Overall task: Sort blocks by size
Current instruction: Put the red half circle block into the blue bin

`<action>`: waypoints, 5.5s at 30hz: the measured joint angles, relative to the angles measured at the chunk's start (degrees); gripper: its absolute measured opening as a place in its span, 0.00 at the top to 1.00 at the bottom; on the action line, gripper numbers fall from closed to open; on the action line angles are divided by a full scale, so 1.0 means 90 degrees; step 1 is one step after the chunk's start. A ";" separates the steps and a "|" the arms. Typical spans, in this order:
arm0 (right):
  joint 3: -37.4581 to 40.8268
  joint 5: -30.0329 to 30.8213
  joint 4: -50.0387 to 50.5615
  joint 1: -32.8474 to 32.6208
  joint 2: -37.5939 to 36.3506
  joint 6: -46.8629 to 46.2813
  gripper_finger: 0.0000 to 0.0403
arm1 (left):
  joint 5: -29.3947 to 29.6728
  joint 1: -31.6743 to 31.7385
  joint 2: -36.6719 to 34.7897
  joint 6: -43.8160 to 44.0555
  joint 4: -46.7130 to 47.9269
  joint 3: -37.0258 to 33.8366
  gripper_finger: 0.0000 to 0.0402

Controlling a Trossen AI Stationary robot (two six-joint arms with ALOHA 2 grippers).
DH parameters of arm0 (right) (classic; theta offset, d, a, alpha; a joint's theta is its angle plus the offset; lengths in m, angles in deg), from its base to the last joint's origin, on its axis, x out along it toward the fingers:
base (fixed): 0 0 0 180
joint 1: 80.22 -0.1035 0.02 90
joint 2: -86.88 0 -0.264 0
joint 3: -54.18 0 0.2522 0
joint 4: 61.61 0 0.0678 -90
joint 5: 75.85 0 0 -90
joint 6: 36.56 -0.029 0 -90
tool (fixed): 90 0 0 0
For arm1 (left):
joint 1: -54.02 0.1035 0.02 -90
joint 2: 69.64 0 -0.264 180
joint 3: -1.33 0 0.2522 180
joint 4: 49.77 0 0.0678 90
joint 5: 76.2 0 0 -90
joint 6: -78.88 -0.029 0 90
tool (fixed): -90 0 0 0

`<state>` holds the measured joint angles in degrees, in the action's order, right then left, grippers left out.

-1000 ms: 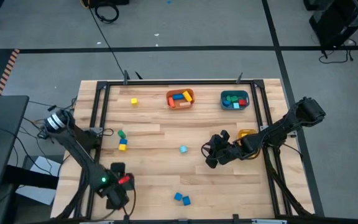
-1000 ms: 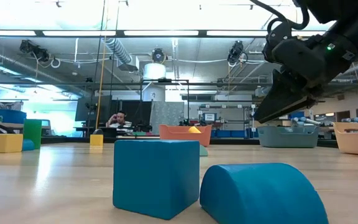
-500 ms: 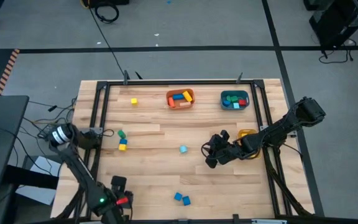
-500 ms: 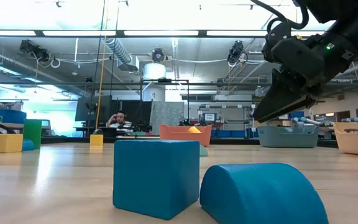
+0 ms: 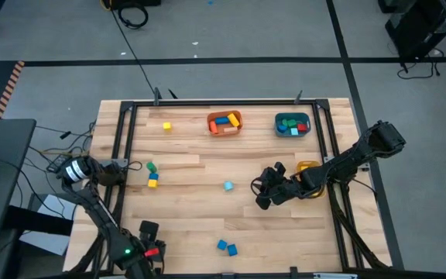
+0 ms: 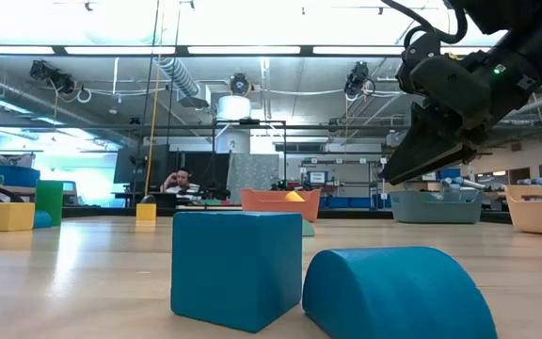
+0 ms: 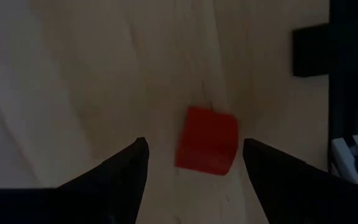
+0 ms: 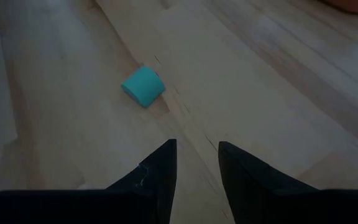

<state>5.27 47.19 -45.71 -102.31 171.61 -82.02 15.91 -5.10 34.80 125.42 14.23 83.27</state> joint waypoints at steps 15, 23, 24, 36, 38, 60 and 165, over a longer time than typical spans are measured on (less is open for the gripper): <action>0.0000 -0.0005 -0.0043 0.0000 -0.0002 0.0005 0.67 | 0.0138 -0.0155 0.0148 0.0003 -0.0370 -0.0116 0.40; 0.0000 -0.0010 -0.0046 0.0000 -0.0002 0.0010 0.67 | 0.0129 -0.0160 0.0395 -0.0005 -0.0428 -0.0084 0.46; 0.0000 -0.0010 -0.0045 0.0000 -0.0002 0.0011 0.67 | 0.0124 -0.0160 0.0381 -0.0005 -0.0428 -0.0085 0.48; 0.0000 -0.0017 -0.0053 0.0000 -0.0002 0.0012 0.67 | 0.0060 -0.0105 0.0367 -0.0293 -0.0417 -0.0099 0.67; 0.0000 -0.0027 -0.0053 0.0000 -0.0002 0.0012 0.67 | 0.0053 -0.0017 0.0369 -0.0310 -0.0403 -0.0100 0.66; 0.0000 0.0421 -0.0066 0.0005 -0.0192 0.0192 0.67 | 0.2266 0.2998 -0.0770 -0.1854 -0.0955 -0.0101 0.64; -0.3171 0.0054 0.0721 -0.0420 0.1526 0.9216 0.73 | -0.1554 0.5725 -0.0780 -0.5476 -0.4748 -0.0126 0.62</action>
<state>-23.27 47.68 -39.22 -106.09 185.34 0.93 1.92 46.43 27.79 76.13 -28.49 82.14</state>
